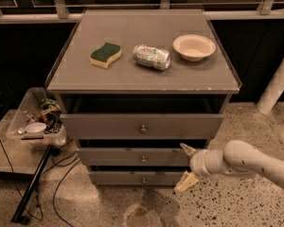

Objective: Open middle drawer

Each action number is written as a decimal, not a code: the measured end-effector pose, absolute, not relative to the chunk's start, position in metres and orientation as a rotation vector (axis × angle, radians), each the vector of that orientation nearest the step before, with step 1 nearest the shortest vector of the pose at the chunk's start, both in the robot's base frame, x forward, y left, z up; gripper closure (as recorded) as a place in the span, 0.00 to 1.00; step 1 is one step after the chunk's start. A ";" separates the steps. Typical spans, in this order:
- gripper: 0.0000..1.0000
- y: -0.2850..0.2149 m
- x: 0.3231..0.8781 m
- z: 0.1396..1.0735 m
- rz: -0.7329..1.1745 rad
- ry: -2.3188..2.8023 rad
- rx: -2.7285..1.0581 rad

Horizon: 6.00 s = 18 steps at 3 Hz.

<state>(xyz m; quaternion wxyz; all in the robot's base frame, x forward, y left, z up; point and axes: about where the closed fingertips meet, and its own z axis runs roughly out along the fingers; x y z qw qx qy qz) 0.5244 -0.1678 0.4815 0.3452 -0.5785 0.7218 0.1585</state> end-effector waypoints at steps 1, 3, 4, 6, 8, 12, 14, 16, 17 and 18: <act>0.00 -0.167 0.536 0.472 0.425 1.867 -1.465; 0.00 -0.166 0.560 0.453 0.411 1.830 -1.436; 0.00 -0.159 0.570 0.445 0.405 1.801 -1.462; 0.00 -0.150 0.589 0.428 0.378 1.747 -1.506; 0.00 -0.145 0.609 0.398 0.352 1.730 -1.517; 0.64 -0.145 0.609 0.398 0.352 1.730 -1.517; 1.00 -0.145 0.612 0.412 0.352 1.730 -1.517; 1.00 -0.144 0.605 0.409 0.363 1.721 -1.520; 1.00 -0.147 0.597 0.408 0.363 1.722 -1.513; 0.82 -0.147 0.596 0.411 0.363 1.722 -1.513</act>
Offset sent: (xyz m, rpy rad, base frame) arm 0.0377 -0.0057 -0.0280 0.0560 -0.0487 -0.0565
